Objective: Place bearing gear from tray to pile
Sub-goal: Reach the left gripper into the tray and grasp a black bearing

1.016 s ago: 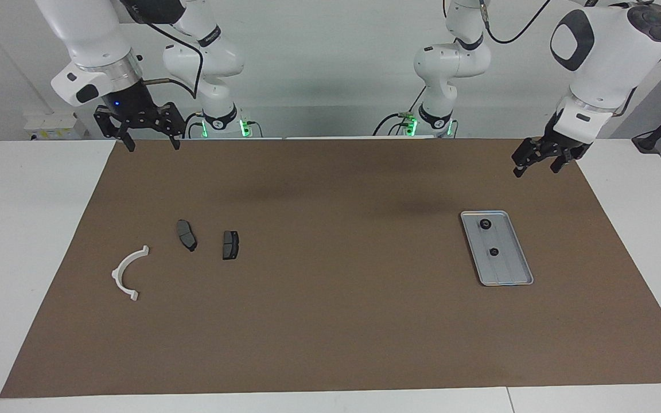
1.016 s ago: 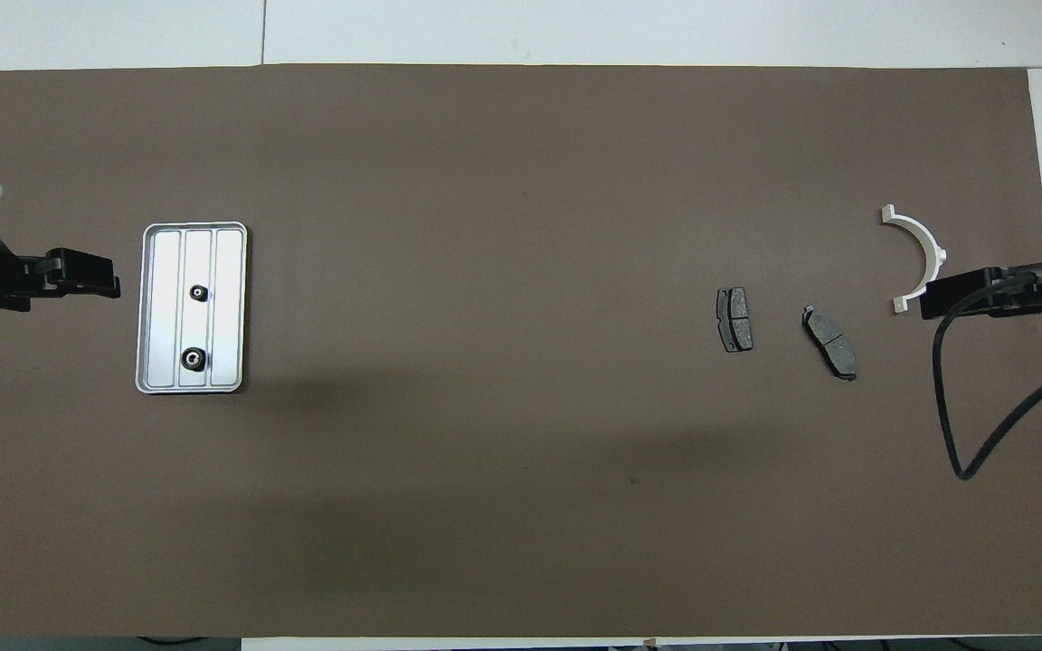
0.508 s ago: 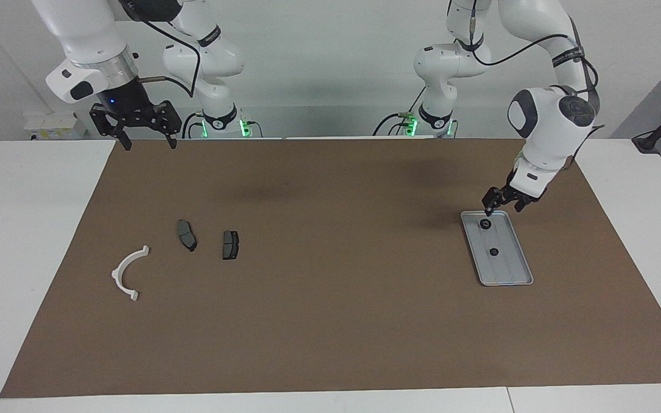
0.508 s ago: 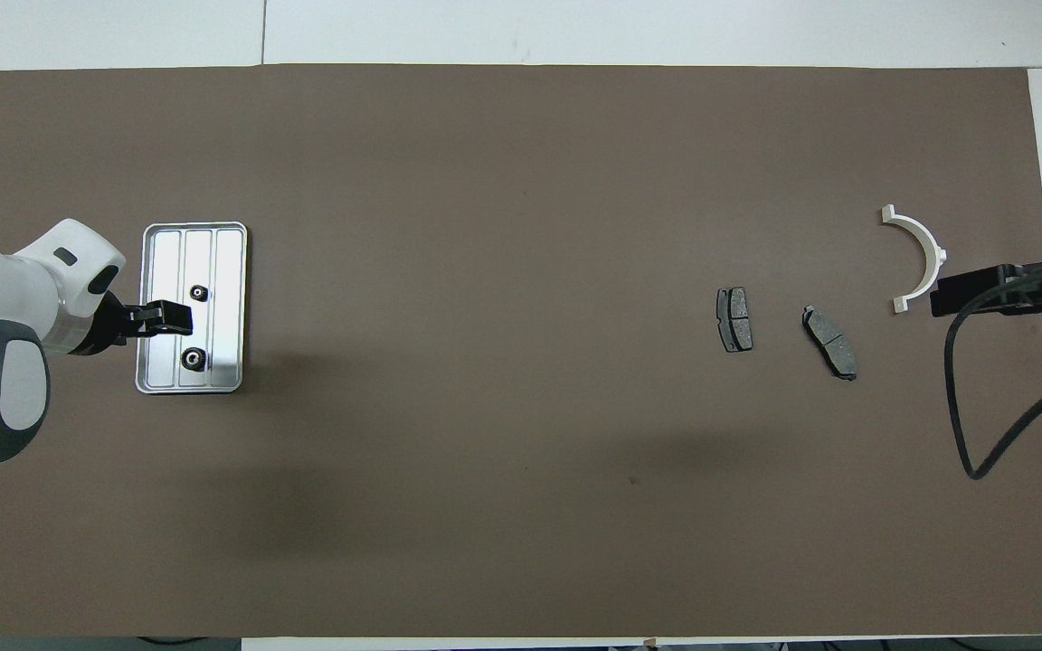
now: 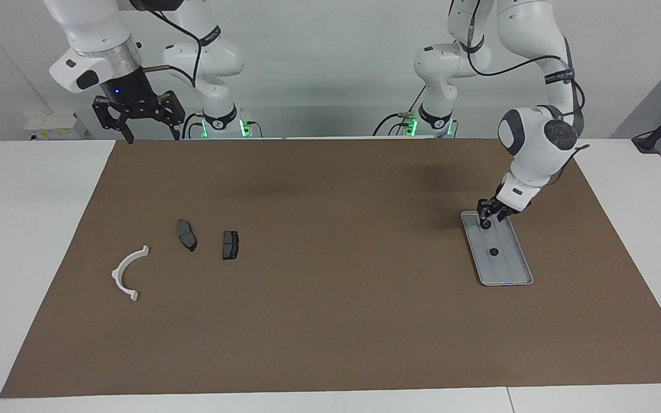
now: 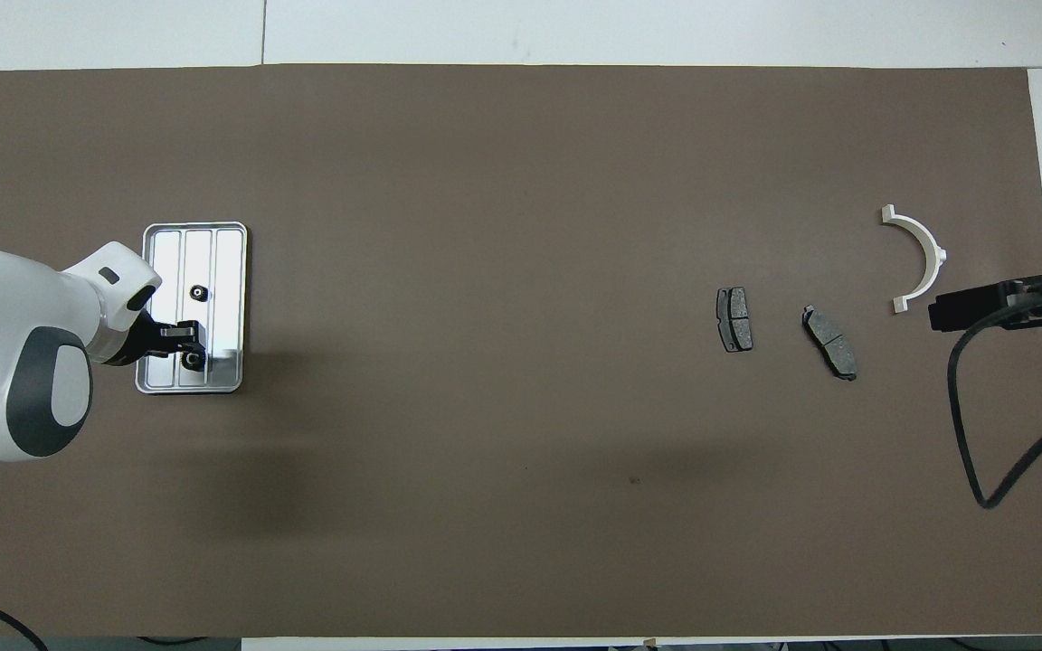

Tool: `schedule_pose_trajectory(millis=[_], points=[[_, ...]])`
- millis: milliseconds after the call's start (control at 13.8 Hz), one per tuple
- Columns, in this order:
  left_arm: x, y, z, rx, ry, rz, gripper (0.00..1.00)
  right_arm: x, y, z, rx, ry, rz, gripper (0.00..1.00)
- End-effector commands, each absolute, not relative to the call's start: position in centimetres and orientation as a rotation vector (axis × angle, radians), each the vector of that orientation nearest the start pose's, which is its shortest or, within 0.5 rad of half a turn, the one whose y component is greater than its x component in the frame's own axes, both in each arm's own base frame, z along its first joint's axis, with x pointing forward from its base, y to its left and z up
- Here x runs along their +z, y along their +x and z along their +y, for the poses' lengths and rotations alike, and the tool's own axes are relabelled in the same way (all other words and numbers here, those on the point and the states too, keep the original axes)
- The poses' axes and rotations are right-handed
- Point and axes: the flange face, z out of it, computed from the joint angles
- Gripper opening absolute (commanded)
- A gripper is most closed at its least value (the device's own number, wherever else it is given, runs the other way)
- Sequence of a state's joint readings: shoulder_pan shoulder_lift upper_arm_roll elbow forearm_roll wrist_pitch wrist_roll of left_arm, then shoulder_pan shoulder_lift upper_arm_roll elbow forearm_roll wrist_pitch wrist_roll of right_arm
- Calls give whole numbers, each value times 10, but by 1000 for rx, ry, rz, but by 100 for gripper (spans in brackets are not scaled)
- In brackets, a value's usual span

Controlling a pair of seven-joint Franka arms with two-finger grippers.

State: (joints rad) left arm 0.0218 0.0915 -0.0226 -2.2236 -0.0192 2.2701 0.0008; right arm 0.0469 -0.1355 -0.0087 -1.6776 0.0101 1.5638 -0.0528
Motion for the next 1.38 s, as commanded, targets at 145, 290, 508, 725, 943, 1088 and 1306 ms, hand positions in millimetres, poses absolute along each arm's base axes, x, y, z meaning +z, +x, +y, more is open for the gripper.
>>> schedule_pose_trajectory(millis=[145,290,508,725,943,1088,1306], points=[[311,524,9,72,-3156,13,48,651,505,16,-44,-3113,-226,100],[309,522,9,77,-3156,13,48,654,508,16,-89,-3110,-178,100],[308,522,10,79,-3156,8,48,655,508,20,-100,-3103,-236,100],[305,521,9,67,-3156,5,48,655,507,23,-98,-3108,-306,100],[295,522,9,72,-3156,2,48,657,507,29,-119,-3101,-407,100],[295,523,9,70,-3156,0,48,659,509,29,-157,-3101,-397,100],[296,524,9,60,-3157,-2,43,653,511,34,-155,-3093,-356,100]])
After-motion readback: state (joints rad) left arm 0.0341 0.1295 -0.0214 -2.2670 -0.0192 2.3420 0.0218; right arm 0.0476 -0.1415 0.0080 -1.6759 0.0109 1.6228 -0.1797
